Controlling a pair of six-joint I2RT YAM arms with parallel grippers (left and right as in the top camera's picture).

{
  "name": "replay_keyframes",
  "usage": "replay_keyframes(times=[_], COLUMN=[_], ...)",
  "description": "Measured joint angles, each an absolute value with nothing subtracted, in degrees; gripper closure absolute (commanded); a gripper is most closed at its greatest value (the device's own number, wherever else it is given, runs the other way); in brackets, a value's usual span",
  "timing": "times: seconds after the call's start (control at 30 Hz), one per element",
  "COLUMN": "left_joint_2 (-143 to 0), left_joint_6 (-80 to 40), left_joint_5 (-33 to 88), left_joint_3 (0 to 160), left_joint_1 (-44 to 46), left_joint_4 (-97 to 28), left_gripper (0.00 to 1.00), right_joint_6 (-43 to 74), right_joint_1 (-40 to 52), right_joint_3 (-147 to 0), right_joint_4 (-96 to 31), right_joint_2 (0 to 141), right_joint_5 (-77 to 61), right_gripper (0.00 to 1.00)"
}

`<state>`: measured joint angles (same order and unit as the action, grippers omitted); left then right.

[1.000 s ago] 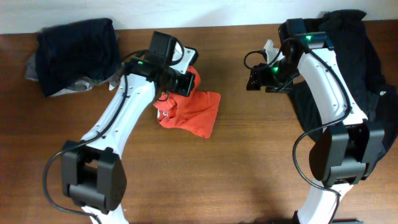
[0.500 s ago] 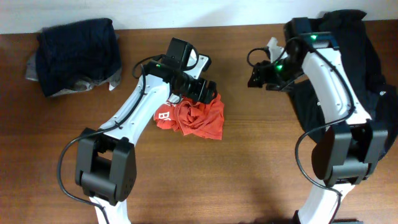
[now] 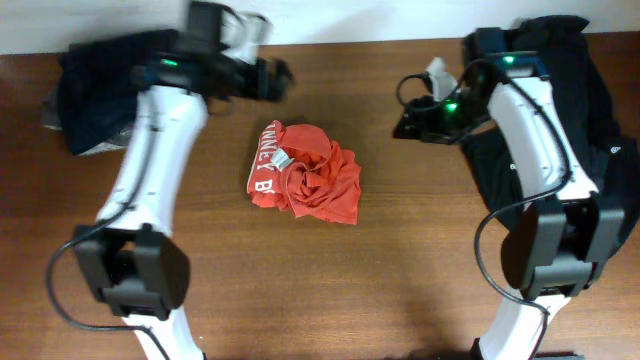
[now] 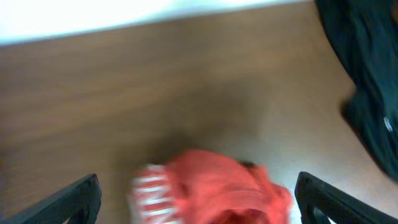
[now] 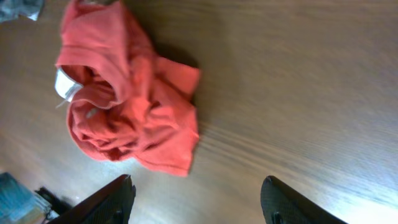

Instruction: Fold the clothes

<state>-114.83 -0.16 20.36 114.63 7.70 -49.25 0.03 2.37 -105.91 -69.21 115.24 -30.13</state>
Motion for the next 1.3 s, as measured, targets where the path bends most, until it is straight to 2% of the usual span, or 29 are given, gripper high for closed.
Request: replay_keyframes(times=[0.17,0.37,0.53,0.87,1.3], left_joint_2=[-114.5,-114.5,-114.5,-114.5,-114.5], left_joint_6=[-0.3,0.6,1.1,2.0,2.0], left_joint_5=[20.1,19.0,17.5,16.9,15.8], left_joint_3=[116.4,116.4,116.4,116.4,116.4], left_joint_1=[0.1,-1.0,-0.8,-0.8,-0.8], left_joint_4=[-52.8,-55.2,-55.3,-55.3,-55.4], left_gripper=[0.01,0.01,0.01,0.01,0.01], right_joint_6=[2.6,6.2,8.5,12.6,13.5], right_joint_1=[10.2,18.4,23.0,24.2,26.3], right_joint_3=[-105.9,-105.9,-105.9,-105.8,-105.8], right_joint_4=[-62.7,-57.5,-55.2,-52.0,-53.1], right_joint_2=[115.2,116.2,120.4,125.2,125.8], right_joint_5=[-28.0,-22.7,-15.6,-9.0,-9.3], right_gripper=[0.3,0.32,0.45,0.48,0.5])
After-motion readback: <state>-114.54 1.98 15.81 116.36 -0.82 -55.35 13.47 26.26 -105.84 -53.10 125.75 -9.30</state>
